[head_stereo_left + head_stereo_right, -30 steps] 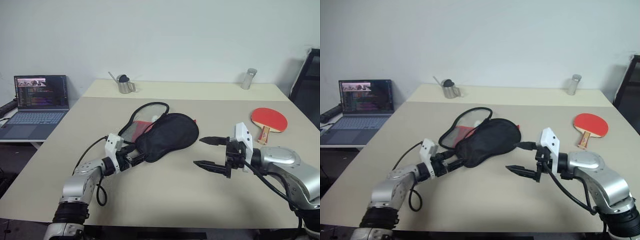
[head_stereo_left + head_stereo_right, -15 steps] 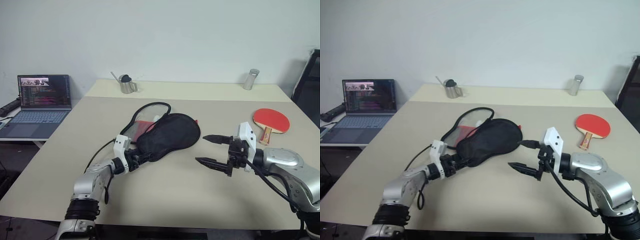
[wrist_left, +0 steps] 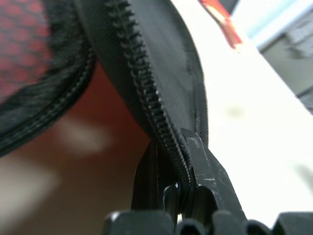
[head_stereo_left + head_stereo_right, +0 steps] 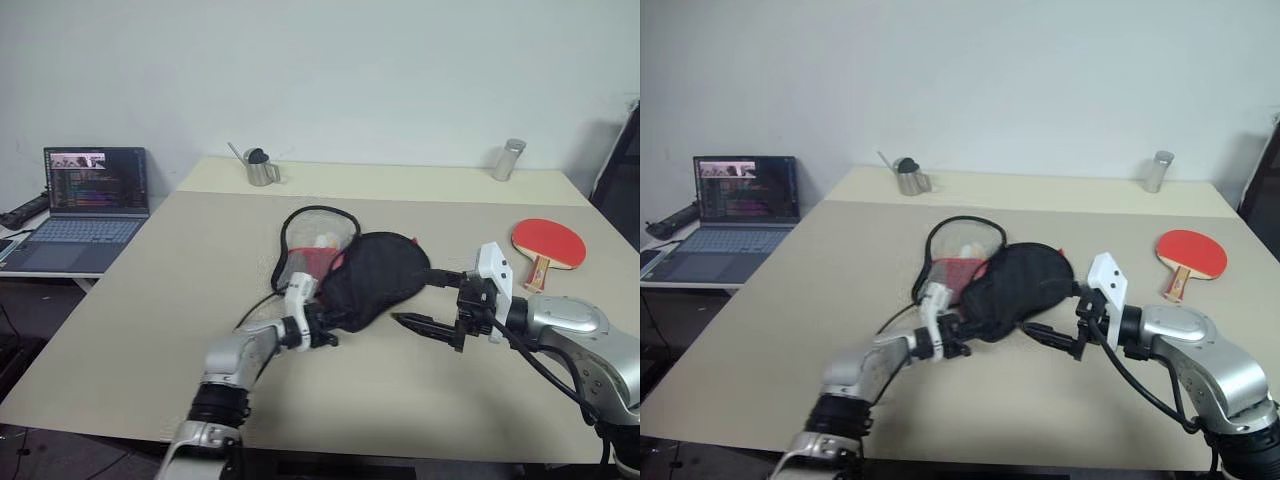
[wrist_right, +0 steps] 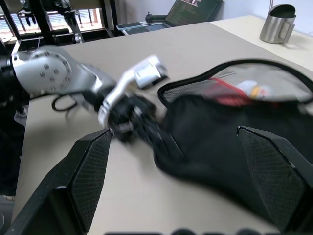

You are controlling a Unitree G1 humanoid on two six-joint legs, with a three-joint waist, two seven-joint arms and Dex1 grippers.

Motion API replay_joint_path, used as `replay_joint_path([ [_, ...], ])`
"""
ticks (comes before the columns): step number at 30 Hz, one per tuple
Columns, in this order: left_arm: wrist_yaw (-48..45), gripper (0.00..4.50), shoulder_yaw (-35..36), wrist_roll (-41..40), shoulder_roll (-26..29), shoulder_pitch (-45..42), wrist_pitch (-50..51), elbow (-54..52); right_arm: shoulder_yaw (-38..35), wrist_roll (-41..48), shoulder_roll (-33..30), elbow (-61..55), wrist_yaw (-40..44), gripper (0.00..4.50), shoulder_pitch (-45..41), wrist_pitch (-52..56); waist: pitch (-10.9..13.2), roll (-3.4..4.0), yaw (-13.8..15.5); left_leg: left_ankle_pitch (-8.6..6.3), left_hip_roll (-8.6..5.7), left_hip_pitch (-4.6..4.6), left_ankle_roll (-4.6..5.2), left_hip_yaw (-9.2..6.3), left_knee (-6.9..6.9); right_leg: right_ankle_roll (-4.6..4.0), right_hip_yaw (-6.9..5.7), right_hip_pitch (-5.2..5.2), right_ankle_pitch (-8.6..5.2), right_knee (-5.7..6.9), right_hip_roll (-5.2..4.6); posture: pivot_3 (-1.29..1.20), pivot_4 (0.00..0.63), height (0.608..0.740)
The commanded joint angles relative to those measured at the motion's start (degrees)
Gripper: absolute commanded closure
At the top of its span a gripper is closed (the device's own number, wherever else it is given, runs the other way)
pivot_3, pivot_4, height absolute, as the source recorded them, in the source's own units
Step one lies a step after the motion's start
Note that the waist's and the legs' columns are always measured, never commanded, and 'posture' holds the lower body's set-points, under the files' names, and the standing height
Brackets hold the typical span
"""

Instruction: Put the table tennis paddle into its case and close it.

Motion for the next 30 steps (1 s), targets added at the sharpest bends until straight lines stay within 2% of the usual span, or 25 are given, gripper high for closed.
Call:
replay_joint_path([
  [1, 1.77, 4.47, -0.99, 0.34, -3.55, -4.05, -1.32, 1.65, -2.74, 1.2, -0.93, -2.63, -0.44, 0.0, -0.34, 0.18, 0.01, -0.02, -0.1, 0.0, 0.0, 0.0, 0.0, 0.0, 0.0, 0.0, 0.0, 0.0, 0.0, 0.0, 0.0, 0.0, 0.15, 0.74],
  [6, 4.13, 4.47, -0.98, 1.27, -8.75, -8.47, -3.69, 7.28, -3.44, 1.72, -1.32, -3.68, -1.29, 0.0, 0.36, 0.87, 0.01, -0.02, -0.26, 0.0, 0.02, 0.03, 0.01, 0.02, -0.02, 0.0, 0.01, -0.01, 0.0, 0.03, 0.04, 0.0, 0.15, 0.74],
  [9, 2.29, 3.76, -2.37, 1.66, -8.98, -8.58, -3.96, 6.99, -3.84, 2.0, -1.53, -4.26, -1.75, 0.0, 0.9, 1.15, 0.02, -0.02, -0.32, 0.0, 0.02, 0.03, 0.0, 0.03, -0.03, 0.0, 0.01, -0.01, 0.0, 0.02, 0.04, 0.0, 0.15, 0.74],
  [12, 1.08, 2.73, -3.43, 1.84, -8.31, -8.04, -3.16, 5.96, -4.05, 2.12, -1.66, -4.62, -2.1, 0.0, 1.44, 1.25, 0.02, -0.02, -0.32, 0.0, 0.02, 0.03, 0.0, 0.02, -0.03, 0.0, 0.01, -0.01, 0.0, 0.02, 0.04, 0.0, 0.15, 0.74],
  [18, -3.17, 0.64, -6.79, 2.65, -1.23, -3.81, -0.47, -0.25, -4.12, 1.92, -1.67, -4.44, -2.63, 0.0, 2.03, 0.99, 0.01, -0.02, -0.62, 0.0, 0.03, 0.04, 0.0, 0.03, -0.04, 0.0, 0.03, -0.02, 0.0, 0.03, 0.05, 0.0, 0.15, 0.74],
  [25, -11.96, 0.64, -14.71, 5.11, 15.33, 6.28, 0.66, -15.38, -3.98, 1.52, -0.46, -2.55, -6.17, 0.0, 1.19, 3.18, -0.03, 0.05, -1.6, 0.01, 0.08, 0.16, -0.02, 0.06, -0.11, -0.04, 0.12, 0.01, -0.03, 0.06, 0.08, 0.0, 0.15, 0.74],
  [30, -16.73, 0.64, -15.18, 4.52, 23.98, 12.48, -3.16, -25.14, -4.5, 2.81, 1.42, -0.92, -14.09, 0.0, -0.76, 12.2, -0.06, 0.11, -1.64, 0.0, 0.12, 0.23, -0.01, 0.09, -0.16, -0.12, 0.17, 0.01, -0.07, 0.06, 0.06, 0.0, 0.15, 0.74],
])
